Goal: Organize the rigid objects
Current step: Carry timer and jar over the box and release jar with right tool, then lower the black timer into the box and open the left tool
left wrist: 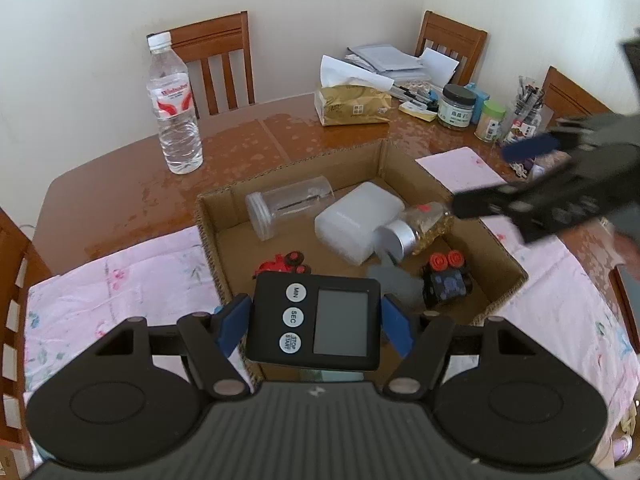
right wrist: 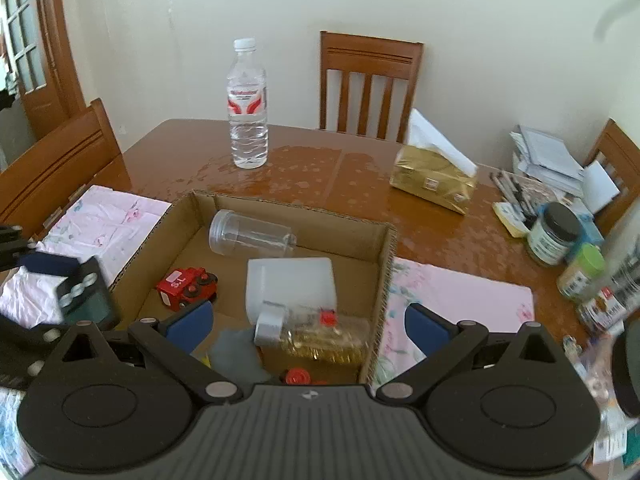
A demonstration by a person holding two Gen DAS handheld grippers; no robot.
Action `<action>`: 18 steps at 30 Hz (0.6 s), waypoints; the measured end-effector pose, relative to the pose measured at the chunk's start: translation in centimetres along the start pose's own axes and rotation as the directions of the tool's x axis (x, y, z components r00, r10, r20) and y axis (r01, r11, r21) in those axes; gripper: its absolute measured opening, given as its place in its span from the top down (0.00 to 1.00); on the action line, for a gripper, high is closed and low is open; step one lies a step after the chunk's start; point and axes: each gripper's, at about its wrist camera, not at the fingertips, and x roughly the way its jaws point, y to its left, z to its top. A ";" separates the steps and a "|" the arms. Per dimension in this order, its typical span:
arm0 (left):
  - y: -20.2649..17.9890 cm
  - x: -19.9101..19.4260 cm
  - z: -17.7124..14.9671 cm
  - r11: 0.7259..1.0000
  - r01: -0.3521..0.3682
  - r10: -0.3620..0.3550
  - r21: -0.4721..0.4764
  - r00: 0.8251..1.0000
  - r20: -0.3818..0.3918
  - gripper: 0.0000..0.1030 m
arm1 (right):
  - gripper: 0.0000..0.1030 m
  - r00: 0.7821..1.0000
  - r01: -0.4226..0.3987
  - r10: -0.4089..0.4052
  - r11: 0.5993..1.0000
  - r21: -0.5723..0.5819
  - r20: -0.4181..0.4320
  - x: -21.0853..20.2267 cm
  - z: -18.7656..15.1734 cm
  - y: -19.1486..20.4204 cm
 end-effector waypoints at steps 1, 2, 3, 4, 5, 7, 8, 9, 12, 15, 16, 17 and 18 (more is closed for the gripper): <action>0.0 0.5 0.2 1.000 0.003 -0.003 -0.007 1.000 -0.006 0.32 | 0.00 1.000 0.003 -0.003 1.000 0.011 0.002 -0.5 -0.3 -0.2; -0.1 0.9 0.3 1.000 0.004 -0.004 -0.011 1.000 -0.009 0.32 | 0.00 1.000 0.005 -0.005 1.000 0.019 0.005 -0.9 -0.5 -0.3; -0.1 1.3 0.3 1.000 0.002 -0.002 -0.013 1.000 -0.013 0.32 | 0.00 1.000 0.006 -0.006 1.000 0.027 0.007 -1.2 -0.8 -0.5; -0.1 1.7 0.4 1.000 -0.002 0.001 -0.015 1.000 -0.017 0.32 | 0.00 1.000 0.008 -0.008 0.999 0.034 0.009 -1.5 -1.0 -0.6; -0.1 2.0 0.4 1.000 -0.003 0.002 -0.016 1.000 -0.020 0.32 | 0.00 1.000 0.010 -0.010 0.999 0.041 0.010 -1.8 -1.2 -0.7; -0.2 2.6 0.5 1.000 -0.012 0.012 -0.013 1.000 -0.021 0.31 | 0.00 1.000 0.016 -0.016 0.999 0.051 0.008 -2.2 -1.7 -0.9; -0.2 2.8 0.5 1.000 -0.023 0.022 -0.014 1.000 -0.016 0.29 | 0.00 1.000 0.022 -0.022 0.998 0.056 0.005 -2.3 -1.9 -1.0; -0.2 2.9 0.5 0.999 -0.029 0.029 -0.014 1.000 -0.011 0.20 | 0.00 1.000 0.026 -0.026 0.998 0.060 0.003 -2.4 -2.1 -1.1; -0.2 2.5 0.6 0.998 -0.065 0.066 -0.023 0.997 0.029 0.03 | 0.00 0.999 0.032 -0.032 0.997 0.074 0.000 -2.6 -2.6 -1.3; 0.0 1.7 0.5 0.995 -0.090 0.092 -0.030 0.994 0.063 0.03 | 0.00 0.999 0.043 -0.043 0.996 0.080 0.002 -2.8 -3.0 -1.3; 0.0 1.4 0.5 0.995 -0.095 0.097 -0.034 0.993 0.065 0.03 | 0.00 0.999 0.045 -0.045 0.996 0.082 0.000 -2.8 -3.2 -1.3; 0.1 1.1 0.4 0.995 -0.097 0.100 -0.038 0.993 0.070 0.03 | 0.00 0.999 0.047 -0.047 0.995 0.083 -0.003 -2.8 -3.4 -1.3; 0.2 0.9 0.3 0.994 -0.098 0.101 -0.041 0.992 0.074 0.03 | 0.00 0.999 0.048 -0.048 0.995 0.084 -0.006 -2.8 -3.5 -1.3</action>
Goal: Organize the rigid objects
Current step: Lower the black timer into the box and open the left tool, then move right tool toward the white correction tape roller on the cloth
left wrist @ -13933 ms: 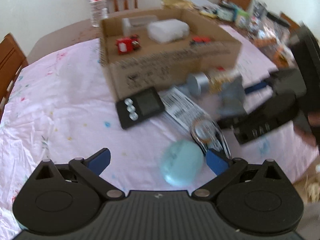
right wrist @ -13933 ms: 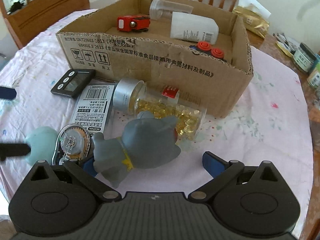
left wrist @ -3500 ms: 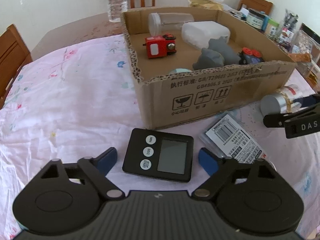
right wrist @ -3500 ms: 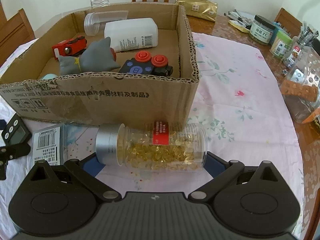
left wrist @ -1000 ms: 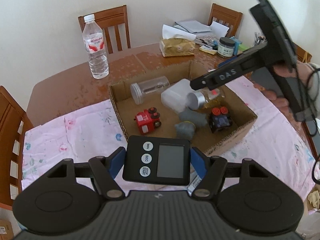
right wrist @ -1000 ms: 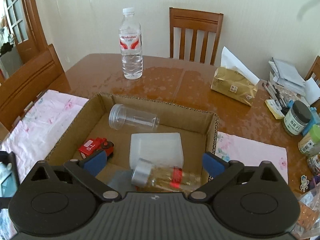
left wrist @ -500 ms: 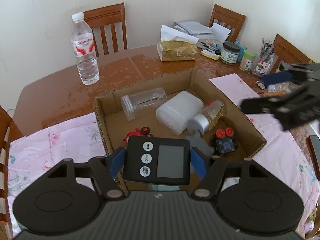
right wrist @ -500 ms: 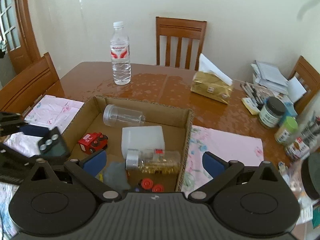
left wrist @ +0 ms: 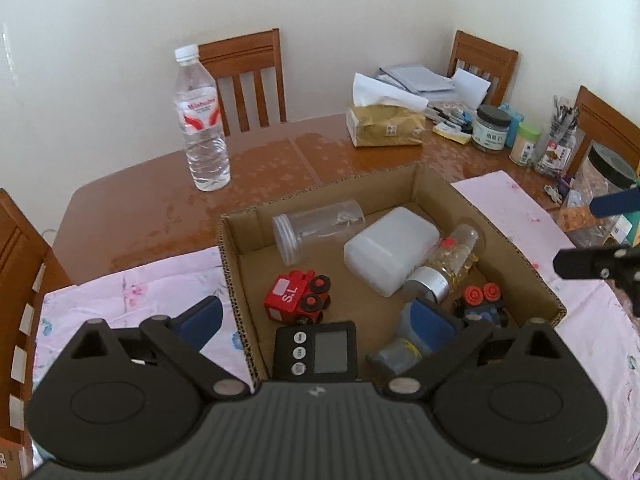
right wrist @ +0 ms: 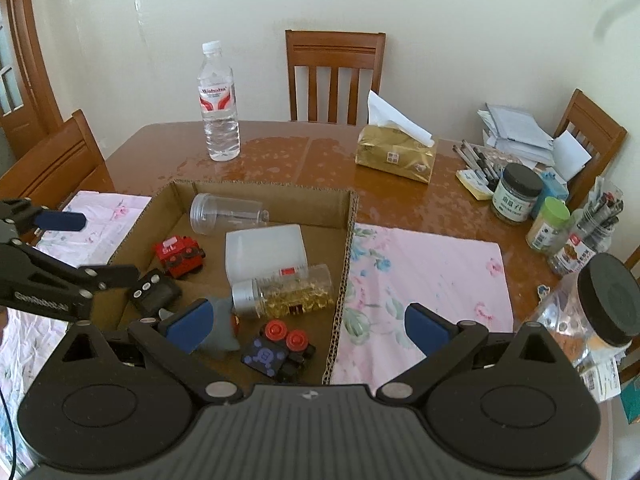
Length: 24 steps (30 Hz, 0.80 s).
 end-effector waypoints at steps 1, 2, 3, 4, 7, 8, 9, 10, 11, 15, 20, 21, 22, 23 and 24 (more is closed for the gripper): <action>0.1 -0.3 -0.1 1.000 -0.001 0.001 -0.006 1.000 0.004 0.03 | 0.00 1.000 0.000 0.000 1.000 0.001 -0.004 0.0 -0.2 0.0; 0.2 -0.6 -0.3 1.000 -0.001 0.001 -0.009 1.000 0.009 0.03 | 0.00 1.000 -0.001 0.001 1.000 0.001 -0.009 0.0 -0.4 0.1; 0.2 -0.9 -0.5 1.000 0.000 0.000 -0.011 1.000 0.013 0.03 | 0.00 1.000 -0.001 0.001 1.000 0.001 -0.012 0.1 -0.6 0.2; 0.2 -1.2 -0.8 1.000 -0.003 0.003 -0.014 1.000 0.015 0.03 | 0.00 1.000 -0.003 0.003 1.000 0.001 -0.014 0.0 -0.8 0.3; 0.4 -2.0 -1.7 0.999 -0.015 0.016 -0.029 1.000 0.021 0.02 | 0.00 0.999 -0.012 0.012 1.000 0.001 -0.032 0.2 -1.8 0.8; 0.5 -2.2 -2.1 0.999 -0.017 0.017 -0.035 1.000 0.022 0.02 | 0.00 0.999 -0.013 0.013 1.000 -0.001 -0.040 0.2 -2.2 1.0; 0.5 -2.4 -2.4 0.999 -0.015 0.016 -0.040 1.000 0.021 0.02 | 0.00 0.999 -0.016 0.016 1.000 -0.003 -0.049 0.3 -2.6 1.3; 0.6 -2.7 -2.8 0.999 -0.012 0.013 -0.047 1.000 0.020 0.02 | 0.00 0.998 -0.018 0.018 1.000 -0.005 -0.058 0.4 -3.0 1.6; 0.7 -2.9 -3.2 0.999 -0.010 0.011 -0.054 1.000 0.018 0.02 | 0.00 0.998 -0.020 0.019 1.000 -0.007 -0.068 0.4 -3.4 2.0; 0.9 -3.8 -5.0 0.997 -0.031 0.033 -0.065 0.999 0.022 0.02 | 0.00 0.994 -0.017 0.014 1.000 -0.026 -0.106 0.6 -5.0 3.4; 1.1 -4.2 -7.0 0.997 -0.043 0.044 -0.063 0.999 0.015 0.02 | 0.00 0.988 -0.028 0.026 1.000 -0.013 -0.154 0.7 -7.2 5.1; 1.2 -4.2 -7.3 0.997 -0.046 0.047 -0.060 0.999 0.013 0.02 | 0.00 0.986 -0.028 0.025 1.000 -0.013 -0.164 0.7 -7.6 5.5; 1.2 -4.2 -7.6 0.997 -0.049 0.049 -0.055 0.999 0.009 0.02 | 0.00 0.984 -0.030 0.027 0.999 -0.013 -0.173 0.7 -8.0 5.9; 1.2 -4.1 -7.9 0.997 -0.052 0.052 -0.049 0.999 0.005 0.02 | 0.00 0.982 -0.036 0.033 0.999 -0.014 -0.184 0.8 -8.4 6.3; 1.1 -4.1 -8.3 0.998 -0.053 0.054 -0.043 0.999 0.002 0.02 | 0.00 0.980 -0.041 0.037 0.999 -0.016 -0.193 0.9 -8.7 6.7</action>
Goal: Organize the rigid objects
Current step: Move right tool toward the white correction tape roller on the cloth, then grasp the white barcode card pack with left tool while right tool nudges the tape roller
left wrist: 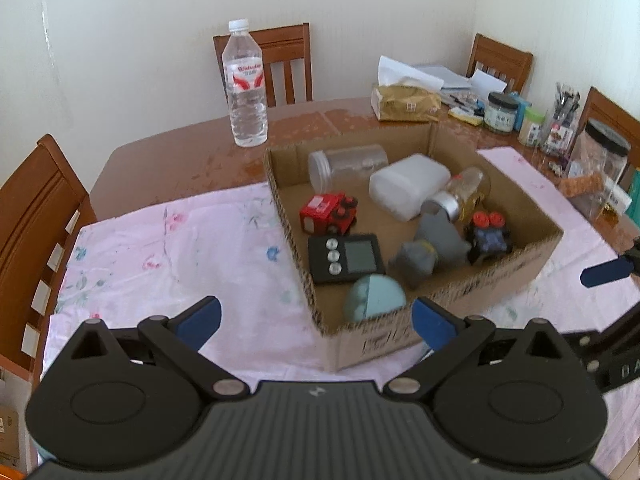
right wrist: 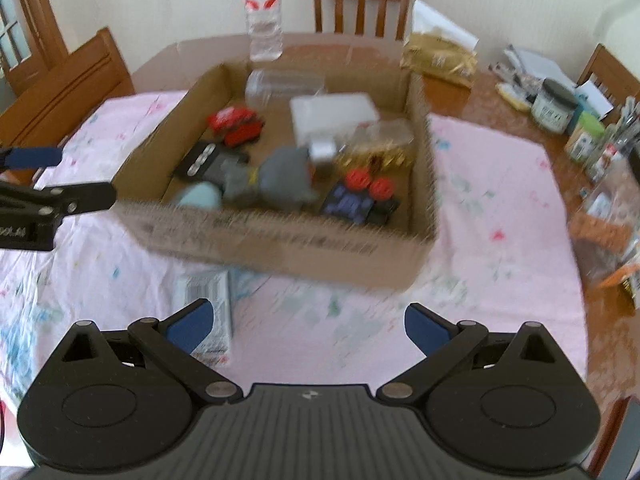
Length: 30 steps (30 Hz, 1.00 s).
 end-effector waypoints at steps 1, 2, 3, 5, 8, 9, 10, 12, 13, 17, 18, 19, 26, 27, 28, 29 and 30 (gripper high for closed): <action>0.0 0.0 -0.3 1.000 0.000 0.000 0.007 1.000 -0.002 0.02 | 0.00 1.000 -0.006 0.006 1.000 -0.006 -0.013 0.2 -0.4 0.6; 0.0 0.0 -0.6 1.000 0.000 0.000 0.017 1.000 -0.002 0.02 | 0.00 1.000 -0.012 0.012 1.000 -0.010 -0.023 0.4 -0.7 1.0; 0.0 0.0 -0.8 1.000 -0.002 0.002 0.026 1.000 -0.002 0.02 | 0.00 0.999 -0.020 0.019 1.000 -0.015 -0.037 0.7 -1.2 1.6; -0.1 0.0 -1.2 0.999 -0.005 0.005 0.042 1.000 -0.002 0.02 | 0.00 0.997 -0.042 0.040 0.999 -0.033 -0.069 1.2 -2.1 2.9; -0.1 0.1 -1.6 0.998 0.017 -0.016 0.056 1.000 -0.010 0.02 | 0.00 0.993 -0.060 0.052 0.996 -0.069 -0.109 2.2 -3.3 4.7; -0.2 0.2 -1.7 0.998 0.025 -0.024 0.059 1.000 -0.014 0.02 | 0.00 0.991 -0.063 0.053 0.995 -0.076 -0.124 2.6 -3.6 5.1; -0.2 0.2 -1.8 0.998 0.028 -0.027 0.063 0.999 -0.017 0.02 | 0.00 0.989 -0.063 0.051 0.995 -0.083 -0.138 3.0 -4.0 5.5; -0.3 0.1 -2.0 0.997 0.033 -0.032 0.066 0.999 -0.017 0.02 | 0.00 0.987 -0.055 0.040 0.994 -0.096 -0.158 3.6 -4.7 6.2; -0.4 0.1 -2.1 0.997 0.038 -0.036 0.063 0.999 -0.018 0.02 | 0.00 0.986 -0.048 0.031 0.994 -0.101 -0.164 3.8 -5.0 6.4; -0.5 0.1 -2.3 0.997 0.052 -0.051 0.056 0.998 -0.028 0.02 | 0.00 0.987 -0.007 -0.011 0.994 -0.109 -0.161 4.1 -5.7 6.5; -0.6 0.2 -2.4 0.997 0.055 -0.053 0.057 0.998 -0.031 0.02 | 0.00 0.987 0.001 -0.017 0.995 -0.103 -0.158 4.1 -5.8 6.3; -0.7 0.2 -2.5 0.997 0.057 -0.055 0.058 0.998 -0.034 0.02 | 0.00 0.987 0.005 -0.019 0.996 -0.094 -0.157 4.1 -5.8 6.0; -1.5 0.2 -2.8 0.995 0.067 -0.064 0.073 0.997 -0.050 0.02 | 0.00 0.987 0.040 -0.049 0.997 -0.060 -0.150 3.7 -5.8 3.4; -1.7 0.3 -2.9 0.995 0.069 -0.065 0.077 0.996 -0.052 0.02 | 0.00 0.988 0.040 -0.048 0.997 -0.059 -0.149 3.6 -6.1 3.0; -1.9 0.3 -2.9 0.994 0.071 -0.067 0.079 0.996 -0.055 0.02 | 0.00 0.988 0.039 -0.047 0.997 -0.060 -0.150 3.6 -6.2 2.7; -2.0 0.4 -3.0 0.994 0.073 -0.069 0.082 0.996 -0.058 0.02 | 0.00 0.988 0.040 -0.049 0.997 -0.063 -0.149 3.4 -6.3 2.3; -2.2 0.4 -3.0 0.993 0.076 -0.071 0.085 0.996 -0.061 0.02 | 0.00 0.987 0.042 -0.051 0.997 -0.065 -0.149 3.2 -6.4 2.0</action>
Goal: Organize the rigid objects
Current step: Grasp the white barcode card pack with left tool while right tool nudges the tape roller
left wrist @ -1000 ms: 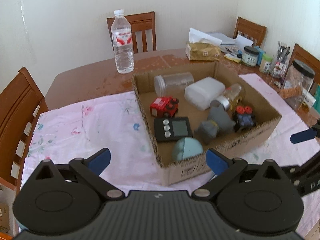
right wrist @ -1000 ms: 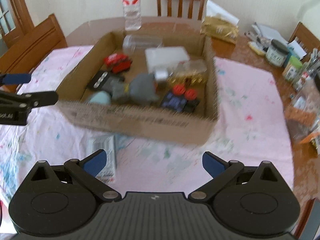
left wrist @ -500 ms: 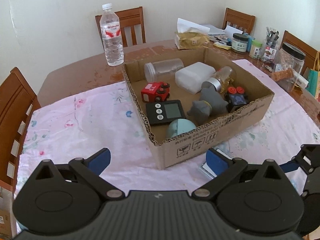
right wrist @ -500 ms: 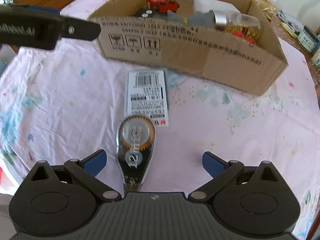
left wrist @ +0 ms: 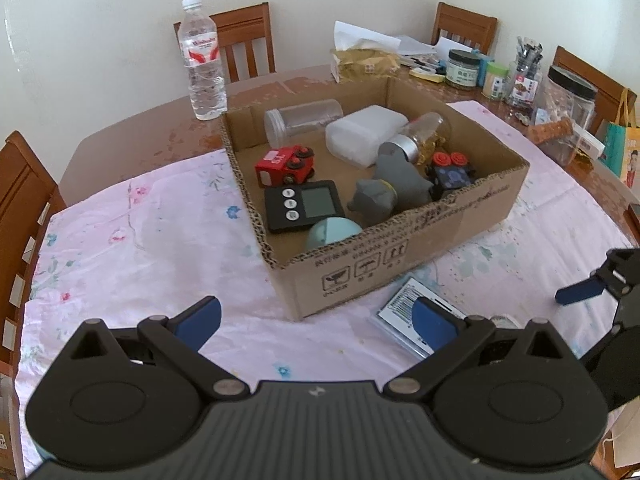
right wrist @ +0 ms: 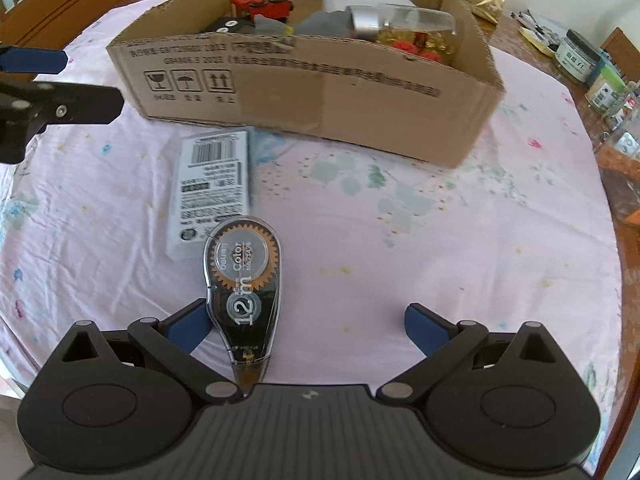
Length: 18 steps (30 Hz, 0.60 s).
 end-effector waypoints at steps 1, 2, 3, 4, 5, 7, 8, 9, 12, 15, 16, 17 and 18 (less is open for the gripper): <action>-0.2 0.1 0.0 1.000 0.003 -0.003 0.004 1.000 -0.002 0.02 | 0.00 1.000 0.001 -0.001 1.000 -0.001 -0.003 -0.1 -0.1 -0.4; -0.3 0.1 0.0 1.000 0.003 -0.003 0.007 1.000 -0.004 0.02 | 0.00 1.000 0.002 -0.002 1.000 -0.001 -0.005 -0.2 -0.4 -0.8; -0.5 0.2 -0.1 1.000 0.005 -0.005 0.012 1.000 -0.007 0.02 | 0.00 1.000 0.005 -0.005 1.000 0.001 -0.006 -0.2 -0.5 -1.1; -0.7 0.2 -0.1 1.000 0.009 -0.009 0.016 1.000 -0.010 0.02 | 0.00 1.000 0.006 -0.006 1.000 0.005 -0.007 -0.3 -0.5 -1.5; -0.9 0.3 -0.2 1.000 0.015 -0.015 0.021 1.000 -0.013 0.02 | 0.00 1.000 0.008 -0.008 1.000 0.010 -0.008 -0.4 -0.7 -2.0; -1.3 0.5 -0.3 0.999 0.030 -0.029 0.034 0.999 -0.023 0.02 | 0.00 1.000 0.020 -0.020 1.000 0.021 -0.008 -0.5 -0.8 -2.8; -1.6 0.6 -0.3 0.998 0.037 -0.036 0.042 0.999 -0.027 0.02 | 0.00 1.000 0.028 -0.028 0.999 0.029 -0.009 -0.4 -0.8 -3.3; -1.8 0.7 -0.4 0.998 0.044 -0.043 0.051 0.999 -0.031 0.02 | 0.00 0.999 0.037 -0.037 0.999 0.036 -0.009 -0.2 -0.7 -3.6; -2.6 1.2 -0.6 0.994 0.075 -0.071 0.077 0.996 -0.051 0.02 | 0.00 0.998 0.066 -0.066 0.996 0.063 -0.007 -0.2 -0.8 -5.0; -3.4 1.9 -0.9 0.988 0.106 -0.098 0.110 0.993 -0.072 0.02 | 0.00 0.994 0.108 -0.108 0.989 0.104 -0.007 -0.4 -0.9 -6.6; -3.7 2.3 -1.0 0.985 0.121 -0.111 0.125 0.991 -0.080 0.02 | 0.00 0.994 0.113 -0.113 0.987 0.113 -0.010 -0.2 -0.9 -6.7; -4.0 2.7 -1.1 0.981 0.131 -0.120 0.141 0.989 -0.086 0.02 | 0.00 0.993 0.114 -0.114 0.987 0.115 -0.011 -0.2 -0.9 -7.0; -4.4 3.1 -1.3 0.977 0.141 -0.127 0.161 0.987 -0.095 0.02 | 0.00 0.993 0.114 -0.114 0.987 0.115 -0.010 -0.1 -1.0 -7.0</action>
